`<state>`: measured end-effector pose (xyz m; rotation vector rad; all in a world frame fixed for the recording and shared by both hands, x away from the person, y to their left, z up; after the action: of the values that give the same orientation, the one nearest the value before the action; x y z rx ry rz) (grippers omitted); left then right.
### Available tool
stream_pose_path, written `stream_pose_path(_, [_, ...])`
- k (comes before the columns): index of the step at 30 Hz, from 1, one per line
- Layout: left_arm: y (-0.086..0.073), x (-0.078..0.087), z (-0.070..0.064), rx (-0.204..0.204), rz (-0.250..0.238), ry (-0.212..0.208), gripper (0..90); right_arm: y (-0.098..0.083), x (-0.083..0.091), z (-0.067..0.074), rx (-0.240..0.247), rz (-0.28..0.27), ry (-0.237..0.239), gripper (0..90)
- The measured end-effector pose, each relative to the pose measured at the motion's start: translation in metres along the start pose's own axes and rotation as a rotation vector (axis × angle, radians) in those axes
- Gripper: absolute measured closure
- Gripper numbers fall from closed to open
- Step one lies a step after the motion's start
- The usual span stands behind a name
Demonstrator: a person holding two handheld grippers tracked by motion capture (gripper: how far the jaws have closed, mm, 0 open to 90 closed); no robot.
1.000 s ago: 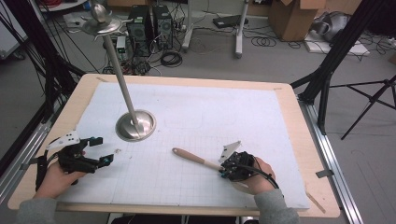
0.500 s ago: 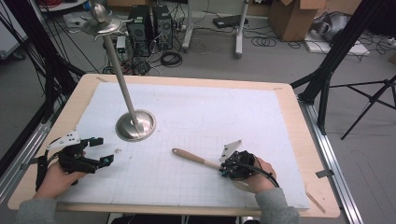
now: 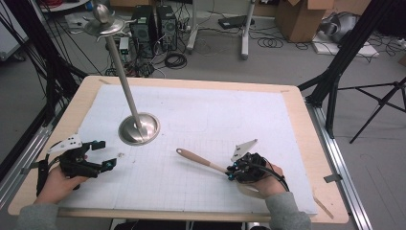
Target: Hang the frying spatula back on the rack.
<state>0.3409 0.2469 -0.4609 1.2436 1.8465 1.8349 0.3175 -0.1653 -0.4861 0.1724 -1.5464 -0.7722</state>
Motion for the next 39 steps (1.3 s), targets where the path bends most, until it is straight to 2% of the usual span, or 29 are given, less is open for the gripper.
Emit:
stream_pose_path(11, [0.001, 0.003, 0.000, 0.002, -0.013, 0.002, 4.4, 0.011, 0.014, -0.005, -0.019, -0.114, 0.018, 76.9])
stream_pose_path(12, [0.001, 0.004, -0.001, 0.004, -0.015, 0.002, 4.4, 0.014, 0.016, -0.006, -0.028, -0.146, 0.022, 77.0])
stream_pose_path(15, [0.001, 0.005, 0.000, 0.003, -0.016, 0.004, 4.4, 0.017, 0.018, -0.007, -0.027, -0.162, 0.024, 76.9])
stream_pose_path(20, [0.001, 0.009, -0.001, 0.003, -0.021, 0.008, 4.5, 0.030, 0.026, -0.008, -0.025, -0.241, 0.033, 76.9])
stream_pose_path(24, [0.002, 0.011, -0.002, 0.007, -0.035, 0.008, 4.5, 0.036, 0.028, -0.008, -0.014, -0.259, 0.031, 76.9])
stream_pose_path(29, [0.003, 0.015, -0.002, -0.001, -0.047, 0.007, 4.4, 0.046, 0.032, -0.008, 0.003, -0.299, 0.059, 77.0])
stream_pose_path(35, [0.002, 0.017, -0.002, 0.006, -0.047, 0.009, 4.4, 0.057, 0.039, -0.010, -0.012, -0.351, 0.086, 77.0])
stream_pose_path(39, [0.001, 0.018, -0.003, 0.004, -0.046, 0.010, 4.4, 0.066, 0.044, -0.010, -0.003, -0.380, 0.096, 77.0])
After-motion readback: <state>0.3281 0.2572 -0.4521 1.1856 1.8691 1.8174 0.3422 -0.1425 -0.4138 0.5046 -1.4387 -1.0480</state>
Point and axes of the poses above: each handheld gripper's, and its own axes: x roughly backward along the jaws, y roughly out of its top, z roughly to its left, the point moved 9 cm from there along -x, roughly forward along the jaws, and after that the axes turned 4 degrees about y, right-handed, at the moved point
